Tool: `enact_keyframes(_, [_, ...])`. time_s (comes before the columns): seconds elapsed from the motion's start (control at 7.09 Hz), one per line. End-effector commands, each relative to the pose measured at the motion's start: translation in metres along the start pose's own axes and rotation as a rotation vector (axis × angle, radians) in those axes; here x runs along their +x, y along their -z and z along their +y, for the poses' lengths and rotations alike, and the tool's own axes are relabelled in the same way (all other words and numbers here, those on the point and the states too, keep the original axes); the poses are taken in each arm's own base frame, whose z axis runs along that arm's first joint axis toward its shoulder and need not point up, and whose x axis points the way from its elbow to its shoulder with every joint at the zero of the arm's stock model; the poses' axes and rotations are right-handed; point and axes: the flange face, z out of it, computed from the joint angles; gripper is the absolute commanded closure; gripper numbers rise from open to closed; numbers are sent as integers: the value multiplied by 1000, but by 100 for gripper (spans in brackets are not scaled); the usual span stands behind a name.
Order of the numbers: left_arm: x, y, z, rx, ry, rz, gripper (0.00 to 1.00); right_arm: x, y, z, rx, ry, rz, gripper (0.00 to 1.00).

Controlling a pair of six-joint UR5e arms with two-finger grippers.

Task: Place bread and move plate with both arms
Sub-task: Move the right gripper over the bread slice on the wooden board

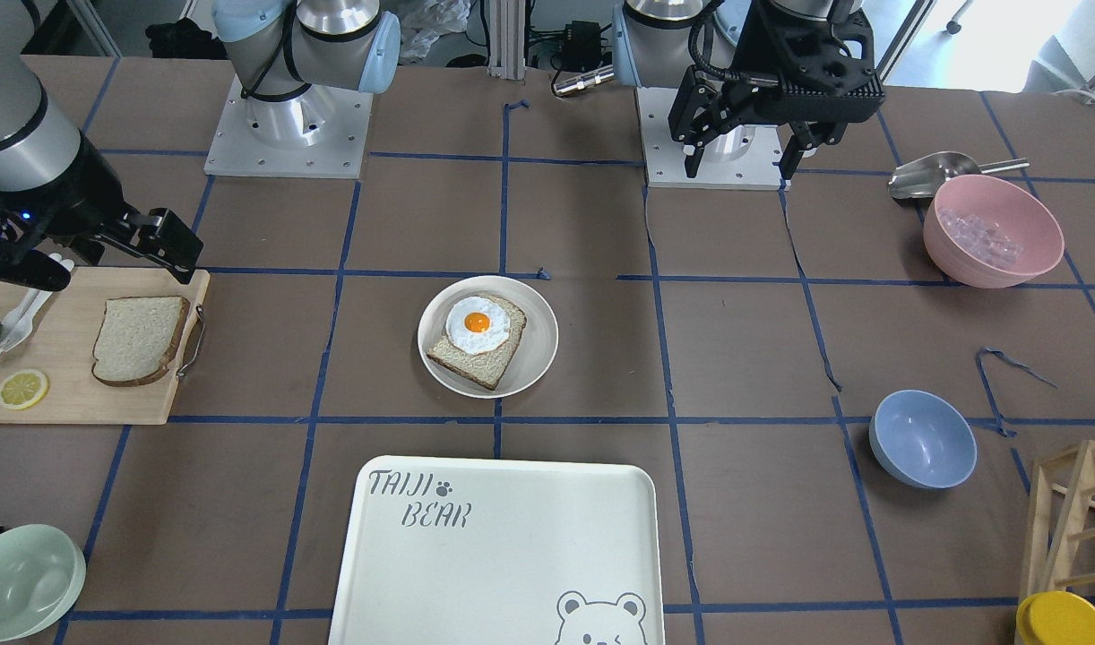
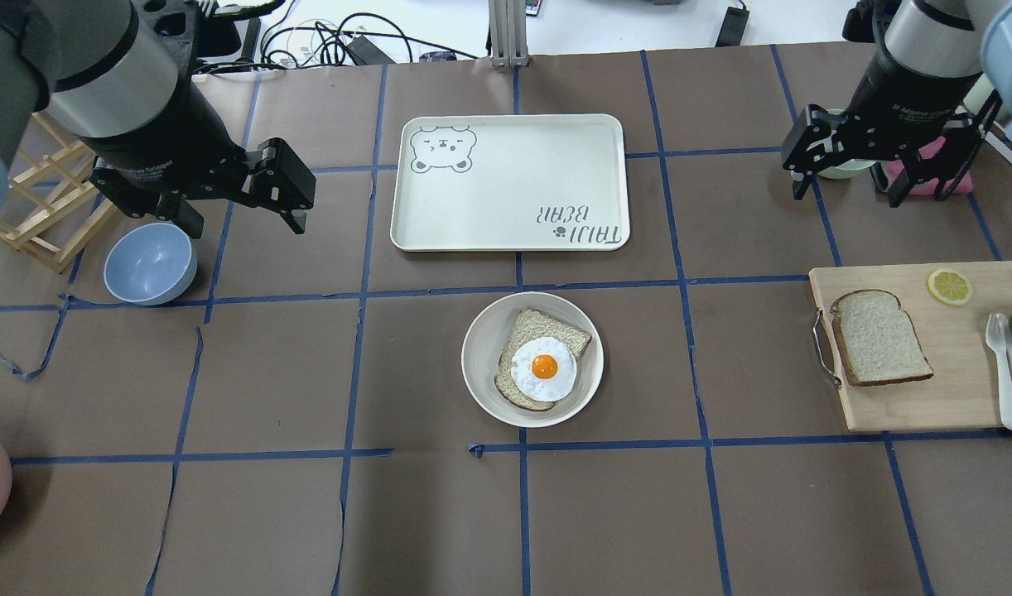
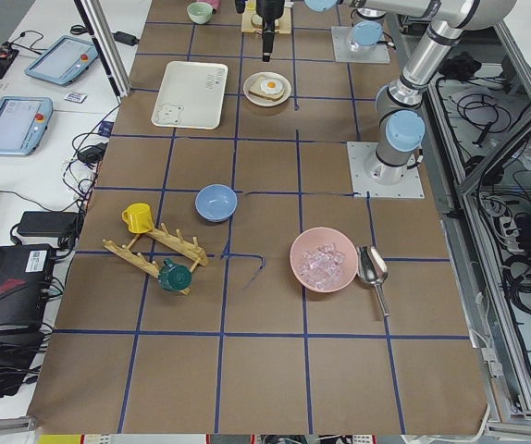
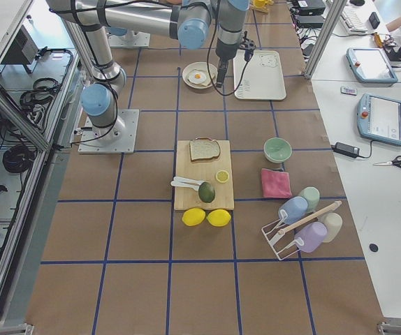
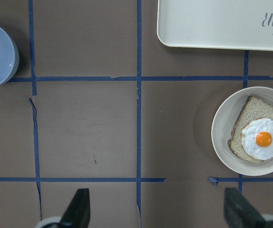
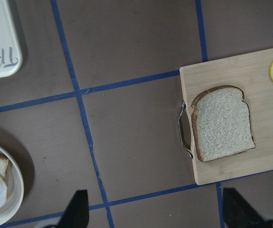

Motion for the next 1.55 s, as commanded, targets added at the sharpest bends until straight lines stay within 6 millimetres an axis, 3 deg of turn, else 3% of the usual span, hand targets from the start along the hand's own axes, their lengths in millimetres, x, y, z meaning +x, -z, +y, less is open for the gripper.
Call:
enact_keyframes(0.0, [0,0,0,0,1,0,0,47,-56,-22,-68,-74,98,0])
enact_keyframes(0.28, [0,0,0,0,1,-2,0,60,-120,-21,-33,-122,100,1])
enact_keyframes(0.42, [0,0,0,0,1,0,0,64,-153,-12,-57,-213,100,18])
enact_keyframes(0.56, [0,0,0,0,1,0,0,62,-167,-8,-22,-280,101,20])
enact_keyframes(0.71, [0,0,0,0,1,-2,0,60,-189,-7,-47,-282,97,33])
enact_keyframes(0.99, [0,0,0,0,-1,0,0,62,-211,-28,4,-289,100,32])
enact_keyframes(1.41, [-1,0,0,0,1,0,0,61,-230,-38,9,-292,103,37])
